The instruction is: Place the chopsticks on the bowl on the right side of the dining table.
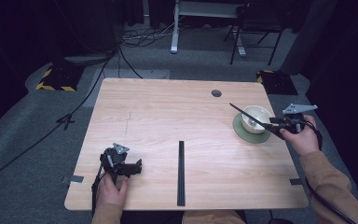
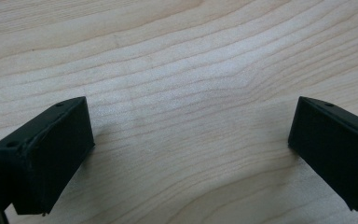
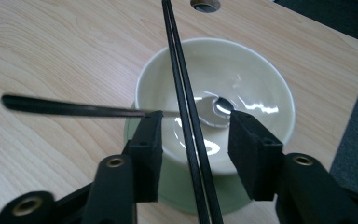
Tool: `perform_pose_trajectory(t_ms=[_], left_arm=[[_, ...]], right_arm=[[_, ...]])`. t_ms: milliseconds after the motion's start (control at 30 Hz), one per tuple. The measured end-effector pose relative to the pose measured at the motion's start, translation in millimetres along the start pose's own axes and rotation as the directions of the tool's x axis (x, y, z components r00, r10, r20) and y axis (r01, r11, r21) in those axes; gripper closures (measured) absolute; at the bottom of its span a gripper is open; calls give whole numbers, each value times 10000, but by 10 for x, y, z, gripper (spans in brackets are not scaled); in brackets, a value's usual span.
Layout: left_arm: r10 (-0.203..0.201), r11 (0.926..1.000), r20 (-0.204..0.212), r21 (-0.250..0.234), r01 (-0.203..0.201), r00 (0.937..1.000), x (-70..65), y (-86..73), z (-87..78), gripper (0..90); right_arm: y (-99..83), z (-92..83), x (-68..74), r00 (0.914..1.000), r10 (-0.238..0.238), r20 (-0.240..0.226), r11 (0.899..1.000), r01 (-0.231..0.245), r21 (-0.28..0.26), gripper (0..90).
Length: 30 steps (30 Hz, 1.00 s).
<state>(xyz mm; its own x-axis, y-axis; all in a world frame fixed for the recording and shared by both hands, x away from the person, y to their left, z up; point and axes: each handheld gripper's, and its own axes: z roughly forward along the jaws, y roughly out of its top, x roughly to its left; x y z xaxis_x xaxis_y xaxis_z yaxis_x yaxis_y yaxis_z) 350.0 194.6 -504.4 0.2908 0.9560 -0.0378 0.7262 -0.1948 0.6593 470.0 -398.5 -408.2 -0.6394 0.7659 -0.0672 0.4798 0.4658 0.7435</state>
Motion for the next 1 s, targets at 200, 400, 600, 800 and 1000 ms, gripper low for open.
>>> perform_pose_trajectory(t_ms=[200, 400, 600, 800, 1000], left_arm=[[23, 10000, -44, -2, -23, 10000, 0, 5, 4, 1], [28, 10000, -56, -8, -28, 10000, 0, 6, 5, 1], [28, 10000, -55, -7, -28, 10000, 0, 6, 5, 1], [24, 10000, -57, -7, -24, 10000, 0, 6, 5, 2], [25, 10000, -24, 15, -25, 10000, 1, 6, 3, 2]], right_arm=[[-196, -86, -10, 9984, 360, 437, 9993, -358, -51, 484], [-299, -54, -59, 9957, 443, 816, 9987, -463, 224, 489], [-329, -56, -145, 9925, 622, 1052, 9973, -658, 312, 493], [-343, -48, -260, 9875, 833, 1335, 9954, -888, 361, 494], [-337, -16, -382, 9805, 1090, 1636, 9925, -1165, 367, 495]])
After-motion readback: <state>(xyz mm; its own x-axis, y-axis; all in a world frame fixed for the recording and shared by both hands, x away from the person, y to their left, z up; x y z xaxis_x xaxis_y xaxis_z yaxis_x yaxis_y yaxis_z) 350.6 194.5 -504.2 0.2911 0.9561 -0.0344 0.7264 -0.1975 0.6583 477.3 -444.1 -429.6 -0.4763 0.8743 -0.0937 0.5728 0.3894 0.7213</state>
